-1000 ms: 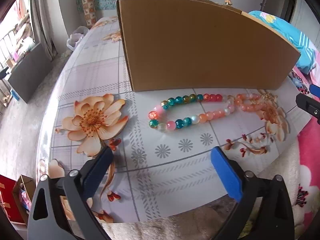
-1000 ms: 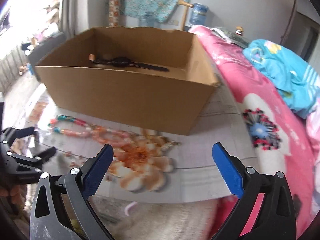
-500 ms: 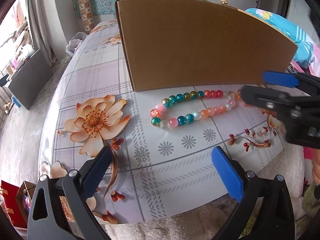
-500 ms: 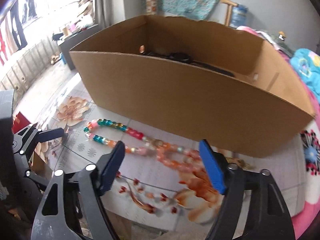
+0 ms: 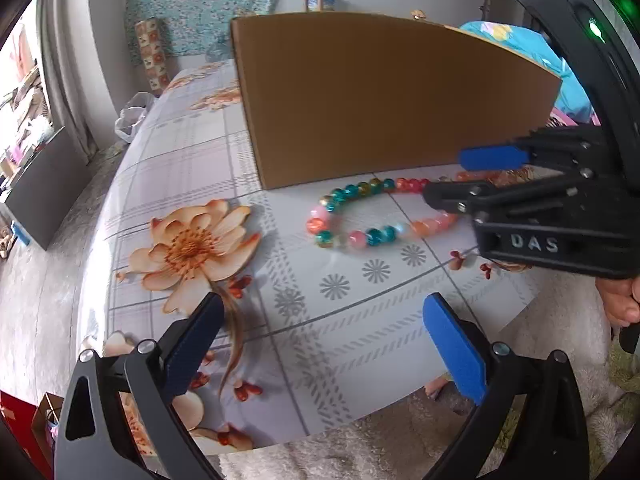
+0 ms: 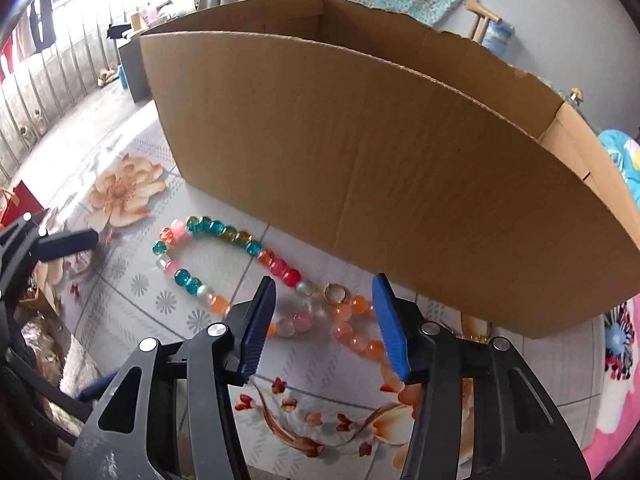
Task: Organize jewelry
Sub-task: 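Lower the right gripper onto the colored bead strand and close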
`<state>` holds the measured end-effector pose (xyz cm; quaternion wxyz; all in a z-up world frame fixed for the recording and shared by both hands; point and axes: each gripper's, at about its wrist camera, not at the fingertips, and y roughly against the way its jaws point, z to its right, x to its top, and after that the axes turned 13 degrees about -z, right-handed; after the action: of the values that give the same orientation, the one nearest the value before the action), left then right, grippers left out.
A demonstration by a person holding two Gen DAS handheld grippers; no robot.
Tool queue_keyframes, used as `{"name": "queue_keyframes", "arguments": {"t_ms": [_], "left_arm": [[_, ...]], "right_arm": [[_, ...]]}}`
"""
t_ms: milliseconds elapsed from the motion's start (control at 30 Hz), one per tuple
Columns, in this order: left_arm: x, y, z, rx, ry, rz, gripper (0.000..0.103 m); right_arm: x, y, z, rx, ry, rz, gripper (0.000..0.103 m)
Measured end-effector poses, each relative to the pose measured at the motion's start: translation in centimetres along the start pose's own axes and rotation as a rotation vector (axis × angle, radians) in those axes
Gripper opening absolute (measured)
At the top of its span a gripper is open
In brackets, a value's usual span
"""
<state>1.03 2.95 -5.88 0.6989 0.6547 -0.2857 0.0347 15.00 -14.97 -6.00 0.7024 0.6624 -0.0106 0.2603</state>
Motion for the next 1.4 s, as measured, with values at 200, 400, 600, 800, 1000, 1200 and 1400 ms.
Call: {"name": "queue_keyframes", "arguments": {"t_ms": [200, 400, 600, 800, 1000, 1200, 1400], "left_arm": [[-0.1, 1.6, -1.4, -0.065, 0.093, 0.062, 0.084], [1.0, 2.3, -1.2, -0.108, 0.097, 0.105, 0.068], [3.1, 0.9, 0.5, -0.107, 0.049, 0.086, 0.056], [4.6, -1.6, 1.8, -0.019, -0.008, 0.009, 0.041], [3.9, -1.8, 2.5, 0.005, -0.037, 0.018, 0.033], [2.9, -1.3, 2.4, 0.009, -0.029, 0.017, 0.033], [2.9, -1.3, 2.6, 0.008, -0.028, 0.029, 0.033]], "right_arm": [[-1.5, 0.5, -0.4, -0.001, 0.023, -0.012, 0.042], [-4.2, 1.3, -0.9, -0.019, 0.039, 0.003, 0.041], [-5.7, 2.2, 0.1, 0.012, 0.010, 0.036, 0.042], [-7.4, 3.4, 2.9, 0.152, -0.069, 0.042, 0.042], [-7.7, 2.5, 4.4, 0.295, -0.121, 0.008, 0.034], [-5.3, 1.2, 4.2, 0.324, -0.133, -0.011, 0.024], [-3.9, 0.4, 3.0, 0.292, -0.110, -0.001, 0.016]]}}
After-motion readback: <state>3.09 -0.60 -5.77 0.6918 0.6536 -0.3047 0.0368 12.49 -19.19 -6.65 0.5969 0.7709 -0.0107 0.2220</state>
